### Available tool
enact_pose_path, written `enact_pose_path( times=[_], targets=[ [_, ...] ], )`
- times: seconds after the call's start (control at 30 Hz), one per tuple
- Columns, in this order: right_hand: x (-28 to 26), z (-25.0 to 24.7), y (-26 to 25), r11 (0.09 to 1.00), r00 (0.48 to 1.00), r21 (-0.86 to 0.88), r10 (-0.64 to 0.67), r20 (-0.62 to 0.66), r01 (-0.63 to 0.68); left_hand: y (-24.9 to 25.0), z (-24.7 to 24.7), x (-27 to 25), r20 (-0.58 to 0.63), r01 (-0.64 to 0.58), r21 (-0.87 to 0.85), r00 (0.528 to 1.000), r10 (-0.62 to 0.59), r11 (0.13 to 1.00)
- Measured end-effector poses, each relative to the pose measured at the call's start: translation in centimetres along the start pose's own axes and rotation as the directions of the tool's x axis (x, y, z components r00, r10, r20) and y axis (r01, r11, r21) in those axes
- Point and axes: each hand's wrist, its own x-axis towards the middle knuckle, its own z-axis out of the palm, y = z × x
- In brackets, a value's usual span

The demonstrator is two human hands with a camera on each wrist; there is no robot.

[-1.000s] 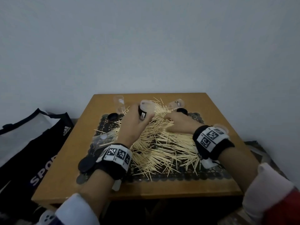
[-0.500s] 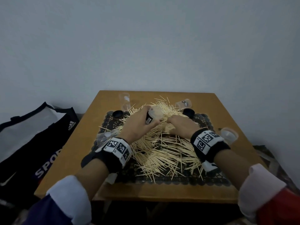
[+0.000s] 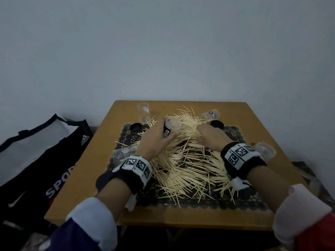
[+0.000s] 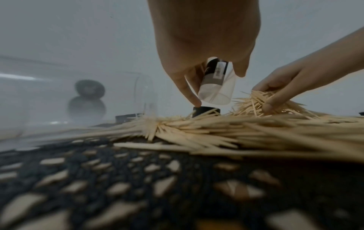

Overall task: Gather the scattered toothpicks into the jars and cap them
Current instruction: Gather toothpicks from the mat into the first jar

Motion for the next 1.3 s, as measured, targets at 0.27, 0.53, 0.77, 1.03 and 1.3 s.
enact_pose_path(
  times=[0.27,0.53,0.77,1.03,1.3],
  targets=[
    [-0.1,-0.9,-0.3,1.000,0.999,0.014,-0.006,0.037,0.005,-0.1,0.0,-0.1,0.013,-0.002,0.031,1.000,0.002,1.000],
    [-0.4,-0.9,-1.0,0.990,0.991,-0.135,-0.012,0.132,0.030,-0.2,-0.1,-0.1,0.025,-0.014,0.062,1.000,0.013,0.998],
    [-0.3,-0.9,-0.7,0.954,0.997,-0.295,-0.031,0.074,0.051,-0.3,0.0,-0.1,0.036,-0.020,0.065,0.999,0.018,0.998],
    [-0.6,-1.2,0.1,0.993,0.999,-0.121,-0.009,-0.053,0.003,-0.3,0.0,0.0,0.023,-0.018,0.072,1.000,0.016,0.997],
    [-0.6,-1.5,0.5,0.914,0.997,0.398,0.078,0.005,-0.073,-0.1,-0.1,-0.1,0.017,-0.010,0.052,1.000,0.009,0.999]
  ],
)
